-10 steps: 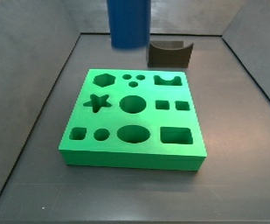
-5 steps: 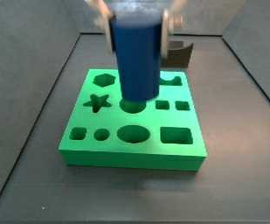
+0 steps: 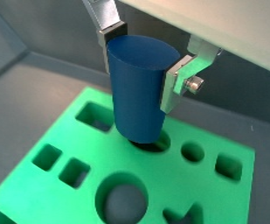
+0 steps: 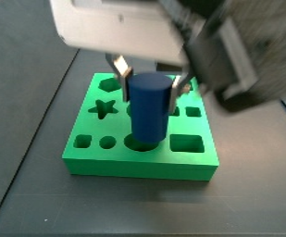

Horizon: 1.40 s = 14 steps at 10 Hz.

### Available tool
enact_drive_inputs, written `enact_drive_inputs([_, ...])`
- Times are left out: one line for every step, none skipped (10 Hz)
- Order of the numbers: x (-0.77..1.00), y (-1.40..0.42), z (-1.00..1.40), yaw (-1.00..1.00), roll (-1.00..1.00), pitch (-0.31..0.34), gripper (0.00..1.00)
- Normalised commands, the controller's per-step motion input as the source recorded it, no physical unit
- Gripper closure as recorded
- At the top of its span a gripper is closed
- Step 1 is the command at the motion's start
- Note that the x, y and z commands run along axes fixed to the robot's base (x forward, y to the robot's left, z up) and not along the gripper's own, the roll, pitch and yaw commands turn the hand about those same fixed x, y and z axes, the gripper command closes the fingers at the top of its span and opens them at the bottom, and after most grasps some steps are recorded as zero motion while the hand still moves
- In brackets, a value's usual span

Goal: Insert the oval object.

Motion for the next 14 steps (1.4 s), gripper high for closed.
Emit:
enact_drive_inputs([-0.03, 0.07, -0.04, -0.12, -0.20, 0.029, 1.00])
enact_drive_inputs([0.00, 0.00, 0.00, -0.04, -0.20, 0.000, 1.00])
enact_drive_inputs([0.01, -0.05, 0.00, -0.10, -0.22, 0.000, 1.00])
enact_drive_inputs([0.00, 0.00, -0.13, -0.14, -0.23, 0.000, 1.00])
enact_drive_inputs([0.00, 0.00, -0.29, -0.14, -0.32, 0.000, 1.00])
enact_drive_inputs([0.00, 0.00, -0.27, -0.15, -0.35, 0.000, 1.00])
enact_drive_inputs([-0.02, 0.00, -0.27, -0.11, -0.39, 0.000, 1.00])
enact_drive_inputs([-0.19, 0.01, -0.24, -0.05, -0.36, 0.000, 1.00])
enact_drive_inputs([-0.35, 0.01, -0.22, 0.00, -0.27, -0.019, 1.00])
enact_drive_inputs([-0.39, 0.02, -0.23, -0.01, -0.26, -0.034, 1.00])
enact_drive_inputs([-0.33, 0.04, -0.27, -0.02, -0.22, -0.016, 1.00])
enact_drive_inputs([-0.05, 0.01, -0.41, -0.02, -0.08, 0.000, 1.00])
enact_drive_inputs([0.09, 0.00, -0.59, -0.09, 0.00, -0.044, 1.00])
enact_drive_inputs([0.17, -0.04, -0.72, -0.12, 0.30, -0.039, 1.00])
